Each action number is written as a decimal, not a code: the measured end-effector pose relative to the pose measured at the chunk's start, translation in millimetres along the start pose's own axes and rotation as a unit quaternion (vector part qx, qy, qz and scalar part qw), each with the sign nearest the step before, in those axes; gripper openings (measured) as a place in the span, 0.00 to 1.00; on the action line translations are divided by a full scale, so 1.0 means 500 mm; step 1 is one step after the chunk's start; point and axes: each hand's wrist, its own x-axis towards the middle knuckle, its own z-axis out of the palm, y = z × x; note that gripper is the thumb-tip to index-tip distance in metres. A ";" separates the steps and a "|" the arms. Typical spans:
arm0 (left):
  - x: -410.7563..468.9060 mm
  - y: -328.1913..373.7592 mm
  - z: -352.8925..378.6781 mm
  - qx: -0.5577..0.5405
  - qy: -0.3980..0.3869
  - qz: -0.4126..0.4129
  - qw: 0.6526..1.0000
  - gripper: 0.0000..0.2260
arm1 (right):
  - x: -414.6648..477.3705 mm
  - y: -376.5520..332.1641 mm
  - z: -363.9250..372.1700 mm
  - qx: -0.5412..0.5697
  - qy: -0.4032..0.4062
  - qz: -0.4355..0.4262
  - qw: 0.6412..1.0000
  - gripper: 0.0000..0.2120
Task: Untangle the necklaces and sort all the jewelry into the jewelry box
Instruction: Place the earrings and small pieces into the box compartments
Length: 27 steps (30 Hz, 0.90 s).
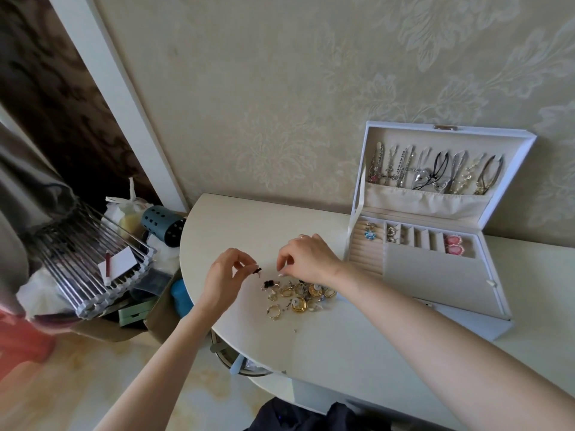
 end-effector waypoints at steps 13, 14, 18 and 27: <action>-0.006 -0.016 -0.003 -0.091 0.048 -0.095 0.990 0.04 | 0.036 -0.038 0.054 -0.025 -0.023 -0.012 0.999 0.04; -0.005 -0.016 -0.002 -0.093 0.046 -0.094 0.990 0.04 | 0.036 -0.037 0.056 -0.025 -0.020 -0.013 0.999 0.04; -0.004 -0.011 0.000 -0.108 0.054 -0.096 0.988 0.04 | 0.035 -0.035 0.062 -0.022 -0.004 -0.018 1.000 0.02; 0.000 -0.010 0.000 -0.092 0.039 -0.088 0.991 0.02 | 0.023 -0.032 0.054 -0.046 -0.009 -0.053 0.998 0.03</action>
